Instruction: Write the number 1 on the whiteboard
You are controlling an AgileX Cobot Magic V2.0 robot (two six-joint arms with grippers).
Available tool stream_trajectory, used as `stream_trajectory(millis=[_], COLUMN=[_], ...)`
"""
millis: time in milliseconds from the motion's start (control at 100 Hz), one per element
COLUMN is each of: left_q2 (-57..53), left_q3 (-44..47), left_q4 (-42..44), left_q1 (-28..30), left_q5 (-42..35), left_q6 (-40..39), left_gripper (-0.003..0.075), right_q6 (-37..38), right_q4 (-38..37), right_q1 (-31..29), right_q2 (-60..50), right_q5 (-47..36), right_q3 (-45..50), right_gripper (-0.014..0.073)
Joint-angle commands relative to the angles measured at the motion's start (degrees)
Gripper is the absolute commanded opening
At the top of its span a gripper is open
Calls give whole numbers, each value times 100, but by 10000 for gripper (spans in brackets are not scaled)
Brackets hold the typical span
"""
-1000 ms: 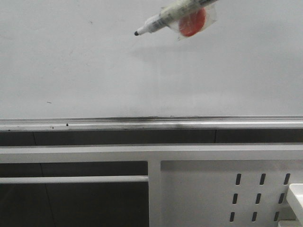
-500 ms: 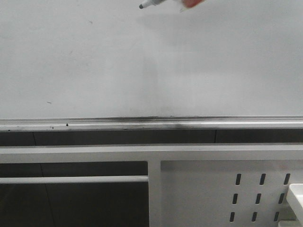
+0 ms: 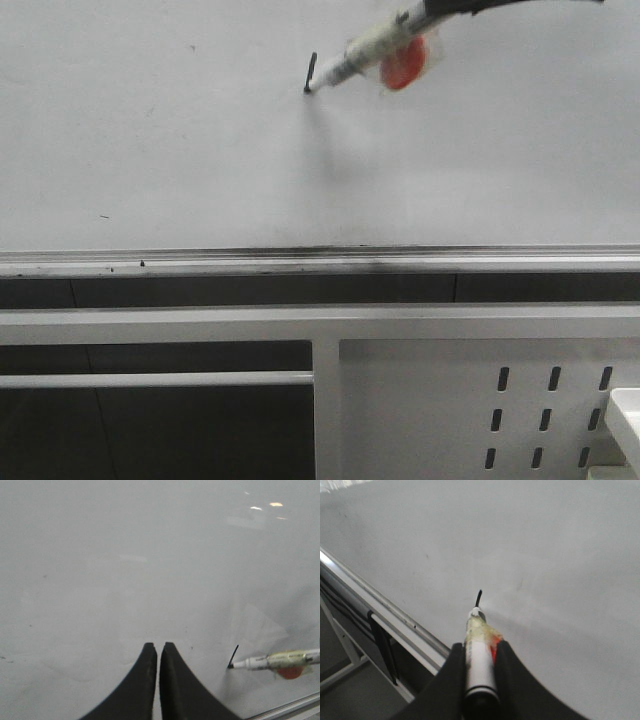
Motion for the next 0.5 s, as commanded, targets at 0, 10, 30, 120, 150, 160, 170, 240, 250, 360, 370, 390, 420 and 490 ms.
stream_trajectory(millis=[0,10,30,120,150,160,170,240,250,360,370,390,420,490], left_q2=[25,25,25,25,25,25,25,25,25,25,25,25,25,25], left_q3=[-156,-156,-156,-156,-156,-156,-156,-156,-156,-156,-156,-156,-156,-156], left_q4=[-53,-53,-53,-53,-53,-53,-53,-53,-53,-31,-31,-31,-31,13], left_q1=[18,18,18,18,18,18,18,18,18,18,18,18,7,-18], left_q5=[-539,-539,-539,-539,-539,-539,-539,-539,-539,-539,-539,-539,-571,-594], left_q6=[-6,-6,-6,-6,-6,-6,-6,-6,-6,-6,-6,-6,-6,-6], left_gripper=[-20,-20,-20,-20,-20,-20,-20,-20,-20,-20,-20,-20,-20,-20], right_q6=[-29,-29,-29,-29,-29,-29,-29,-29,-29,3,3,3,3,-8], right_q4=[-65,-65,-65,-65,-65,-65,-65,-65,-65,-55,-55,-55,-80,-291], right_q1=[-61,-61,-61,-61,-61,-61,-61,-61,-61,96,120,201,326,683], right_q2=[232,284,356,619,677,690,715,773,769,703,687,646,579,417], right_q5=[-342,-327,-314,-370,-420,-422,-437,-525,-525,-249,-211,-86,58,313], right_q3=[-211,-211,-211,-211,-211,-211,-211,-211,-211,-220,-220,-220,-220,-220], right_gripper=[-69,-69,-69,-69,-69,-69,-69,-69,-69,-69,-69,-69,-69,-69])
